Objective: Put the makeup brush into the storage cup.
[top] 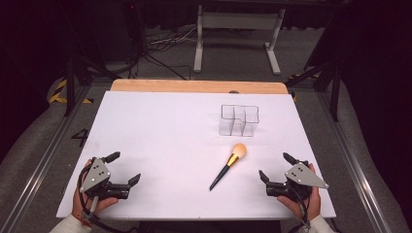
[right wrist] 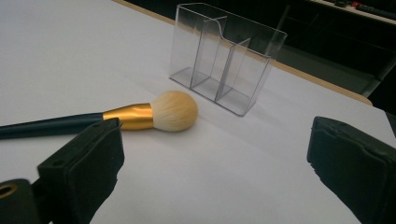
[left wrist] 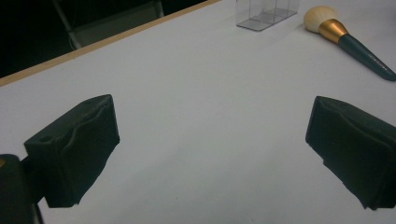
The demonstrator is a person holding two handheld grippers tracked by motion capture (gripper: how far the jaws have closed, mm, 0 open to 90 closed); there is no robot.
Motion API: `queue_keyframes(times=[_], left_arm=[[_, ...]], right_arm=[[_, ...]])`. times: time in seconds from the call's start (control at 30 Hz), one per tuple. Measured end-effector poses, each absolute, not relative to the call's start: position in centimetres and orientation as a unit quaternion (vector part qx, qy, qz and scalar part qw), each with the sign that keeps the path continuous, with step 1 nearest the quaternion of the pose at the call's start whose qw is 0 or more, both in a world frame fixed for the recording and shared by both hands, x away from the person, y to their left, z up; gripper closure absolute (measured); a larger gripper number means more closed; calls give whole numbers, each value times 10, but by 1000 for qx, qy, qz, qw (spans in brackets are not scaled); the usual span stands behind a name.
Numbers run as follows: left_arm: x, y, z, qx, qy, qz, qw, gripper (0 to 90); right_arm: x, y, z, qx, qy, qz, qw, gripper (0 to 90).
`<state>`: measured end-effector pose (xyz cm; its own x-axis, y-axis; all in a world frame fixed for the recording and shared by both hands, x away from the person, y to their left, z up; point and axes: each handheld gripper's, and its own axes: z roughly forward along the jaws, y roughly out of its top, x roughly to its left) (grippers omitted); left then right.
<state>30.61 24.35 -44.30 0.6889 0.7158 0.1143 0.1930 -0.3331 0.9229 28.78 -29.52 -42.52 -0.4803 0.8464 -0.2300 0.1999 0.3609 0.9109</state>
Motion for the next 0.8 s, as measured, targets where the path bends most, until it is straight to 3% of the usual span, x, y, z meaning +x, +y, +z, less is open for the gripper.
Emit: queue_keyframes(times=[0.4, 0.53, 0.8], left_arm=[[299, 248, -440, 767, 297, 274, 499, 56], [299, 249, -439, 751, 299, 277, 519, 24], [298, 253, -440, 753, 310, 288, 504, 15]], right_arm=[[290, -289, -426, 355, 741, 436, 368, 58], [292, -289, -428, 362, 739, 435, 365, 59], [296, -277, -426, 355, 746, 433, 361, 63]])
